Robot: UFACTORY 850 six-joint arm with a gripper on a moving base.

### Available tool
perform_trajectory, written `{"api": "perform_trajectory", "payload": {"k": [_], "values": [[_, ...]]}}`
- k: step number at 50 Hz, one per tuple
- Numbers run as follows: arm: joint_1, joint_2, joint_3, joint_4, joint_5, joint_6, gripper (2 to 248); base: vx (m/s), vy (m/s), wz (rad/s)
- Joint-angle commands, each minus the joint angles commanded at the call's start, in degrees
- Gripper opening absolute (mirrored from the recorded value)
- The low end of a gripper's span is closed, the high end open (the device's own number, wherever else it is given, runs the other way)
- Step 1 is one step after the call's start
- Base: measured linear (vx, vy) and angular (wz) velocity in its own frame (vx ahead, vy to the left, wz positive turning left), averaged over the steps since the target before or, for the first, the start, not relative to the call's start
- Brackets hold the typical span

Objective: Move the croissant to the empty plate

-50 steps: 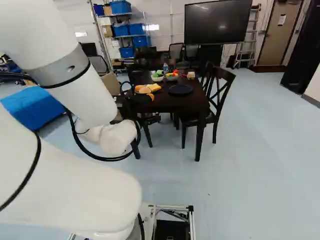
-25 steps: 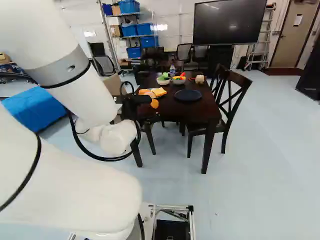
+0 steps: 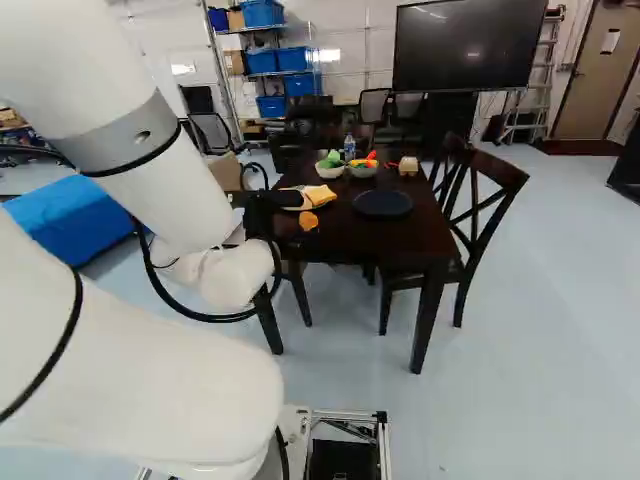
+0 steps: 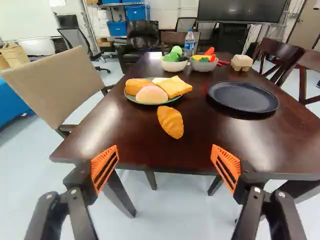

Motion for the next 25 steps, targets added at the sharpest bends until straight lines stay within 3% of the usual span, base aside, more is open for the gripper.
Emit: {"api": "perform_trajectory", "payload": {"k": [11,25], "values": [[0.0,0.0,0.0,0.0,0.0,0.0,247,0.183,-0.001,-0.001],[0.0,0.0,0.0,0.0,0.0,0.0,247,0.058,0.0,0.0]]}}
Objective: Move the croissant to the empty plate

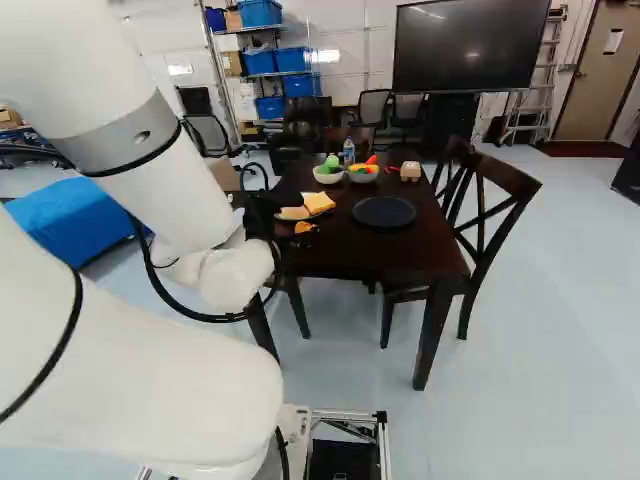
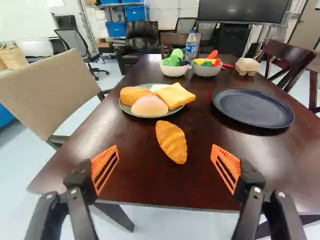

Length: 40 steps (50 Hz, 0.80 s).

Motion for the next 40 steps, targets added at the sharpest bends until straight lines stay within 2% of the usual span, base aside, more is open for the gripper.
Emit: {"api": "perform_trajectory", "payload": {"k": [21,40], "values": [[0.0,0.0,0.0,0.0,0.0,0.0,247,-0.005,-0.001,0.0],[0.0,0.0,0.0,0.0,0.0,0.0,247,0.078,-0.002,-0.001]]}}
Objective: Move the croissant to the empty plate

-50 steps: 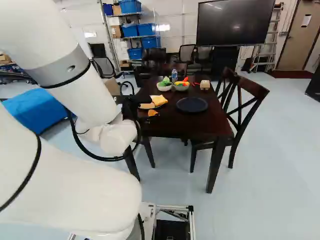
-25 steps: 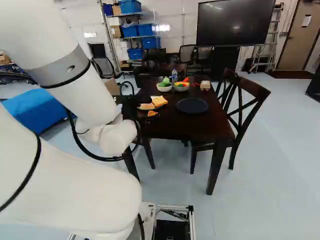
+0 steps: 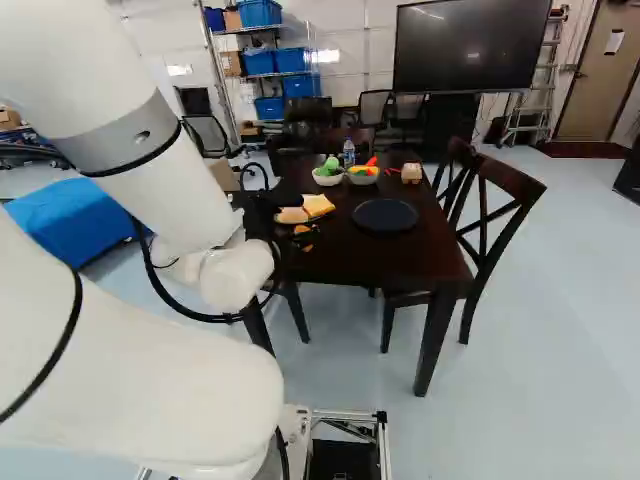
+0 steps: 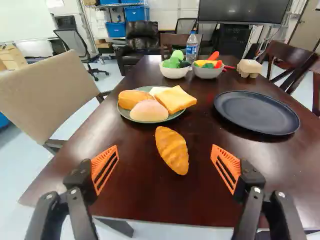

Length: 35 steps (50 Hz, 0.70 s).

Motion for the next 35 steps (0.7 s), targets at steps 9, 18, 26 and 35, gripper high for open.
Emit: {"api": "perform_trajectory", "payload": {"k": [9,18,26,35], "values": [[0.0,0.0,0.0,0.0,0.0,0.0,247,0.092,0.0,0.0],[0.0,0.0,0.0,0.0,0.0,0.0,247,0.09,-0.002,-0.003],[0.0,0.0,0.0,0.0,0.0,0.0,247,0.085,0.002,0.0],[0.0,0.0,0.0,0.0,0.0,0.0,247,0.06,-0.002,0.0]]}}
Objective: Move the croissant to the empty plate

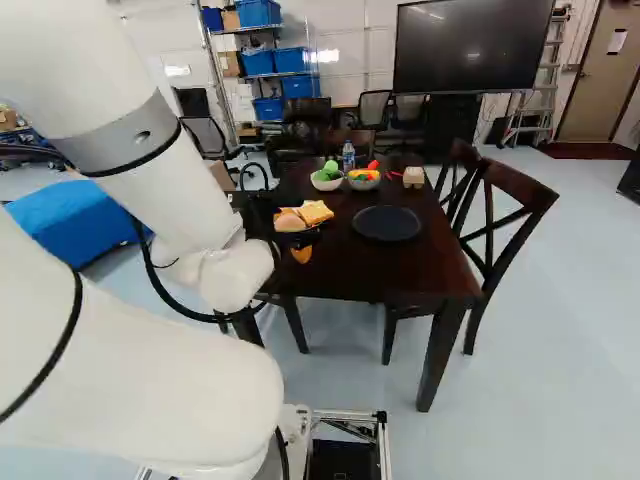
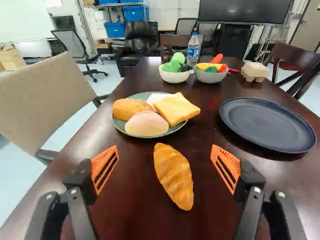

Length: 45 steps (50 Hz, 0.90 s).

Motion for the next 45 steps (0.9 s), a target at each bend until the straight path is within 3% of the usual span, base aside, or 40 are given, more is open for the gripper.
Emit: {"api": "perform_trajectory", "payload": {"k": [32,45], "values": [[0.0,0.3,-0.1,0.0,0.0,0.0,247,0.002,0.0,0.0],[0.0,-0.7,-2.7,0.0,-1.7,0.0,247,0.0,0.0,0.0]]}}
